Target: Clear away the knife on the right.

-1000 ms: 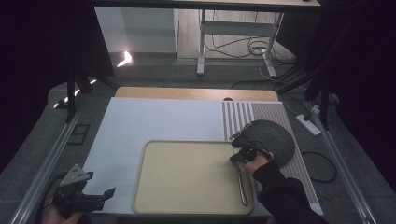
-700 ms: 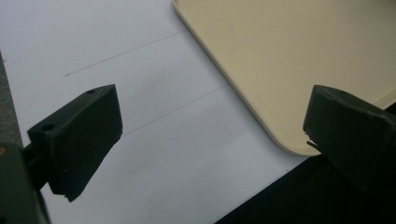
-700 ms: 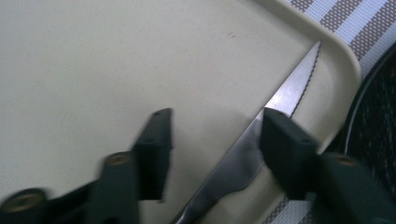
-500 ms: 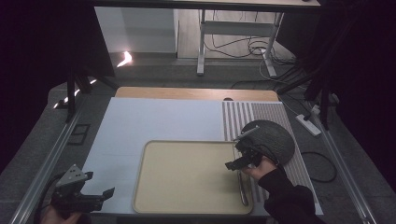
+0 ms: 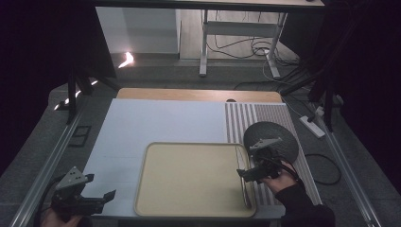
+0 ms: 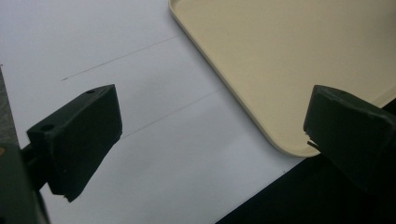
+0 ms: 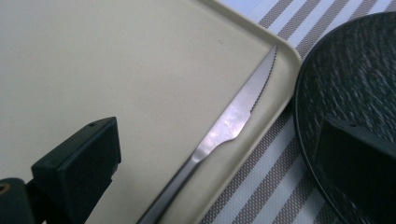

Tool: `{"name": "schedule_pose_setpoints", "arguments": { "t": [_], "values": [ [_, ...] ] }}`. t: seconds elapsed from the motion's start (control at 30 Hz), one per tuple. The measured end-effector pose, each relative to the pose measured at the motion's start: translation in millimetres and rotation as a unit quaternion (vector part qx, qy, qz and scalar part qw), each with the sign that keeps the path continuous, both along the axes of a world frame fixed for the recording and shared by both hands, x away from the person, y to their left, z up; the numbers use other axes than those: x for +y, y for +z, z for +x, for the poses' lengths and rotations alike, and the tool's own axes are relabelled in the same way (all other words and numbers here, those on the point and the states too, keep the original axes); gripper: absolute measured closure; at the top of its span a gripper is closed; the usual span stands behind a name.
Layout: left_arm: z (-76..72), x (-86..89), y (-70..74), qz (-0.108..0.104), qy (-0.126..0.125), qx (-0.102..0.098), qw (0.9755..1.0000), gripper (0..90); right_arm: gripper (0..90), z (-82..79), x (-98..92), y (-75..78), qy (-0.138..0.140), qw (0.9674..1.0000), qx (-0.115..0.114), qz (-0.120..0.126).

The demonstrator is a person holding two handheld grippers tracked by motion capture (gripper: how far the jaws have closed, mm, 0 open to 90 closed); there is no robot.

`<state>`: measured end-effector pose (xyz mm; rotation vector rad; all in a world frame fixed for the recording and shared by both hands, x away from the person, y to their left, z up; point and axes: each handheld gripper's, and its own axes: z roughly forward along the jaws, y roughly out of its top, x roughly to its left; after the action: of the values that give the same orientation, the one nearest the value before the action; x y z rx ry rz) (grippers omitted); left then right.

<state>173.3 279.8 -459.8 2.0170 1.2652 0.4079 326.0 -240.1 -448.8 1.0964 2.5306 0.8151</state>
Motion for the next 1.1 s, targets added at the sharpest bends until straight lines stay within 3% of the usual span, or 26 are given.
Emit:
{"name": "schedule_pose_setpoints", "arguments": {
  "t": [0.17,0.37,0.77,1.1],
  "values": [
    [-0.4,0.7,-0.1,-0.005,0.002,-0.002,1.0000,3.9,0.5,-11.2,-7.6,3.7,-0.011,0.9998,-0.008,0.018],
    [-0.5,0.8,-0.2,-0.005,0.003,-0.001,1.0000,3.9,0.5,-26.3,-16.7,8.3,-0.012,0.9988,-0.040,0.024],
    [-0.5,0.9,-0.2,-0.007,0.002,-0.001,1.0000,3.9,0.4,-53.5,-49.6,7.2,-0.069,0.9954,-0.038,0.055],
    [-0.9,2.7,-0.1,-0.013,0.003,-0.002,0.9999,3.2,0.0,-69.7,-63.6,10.0,-0.090,0.9923,-0.047,0.071]
  ]
}}
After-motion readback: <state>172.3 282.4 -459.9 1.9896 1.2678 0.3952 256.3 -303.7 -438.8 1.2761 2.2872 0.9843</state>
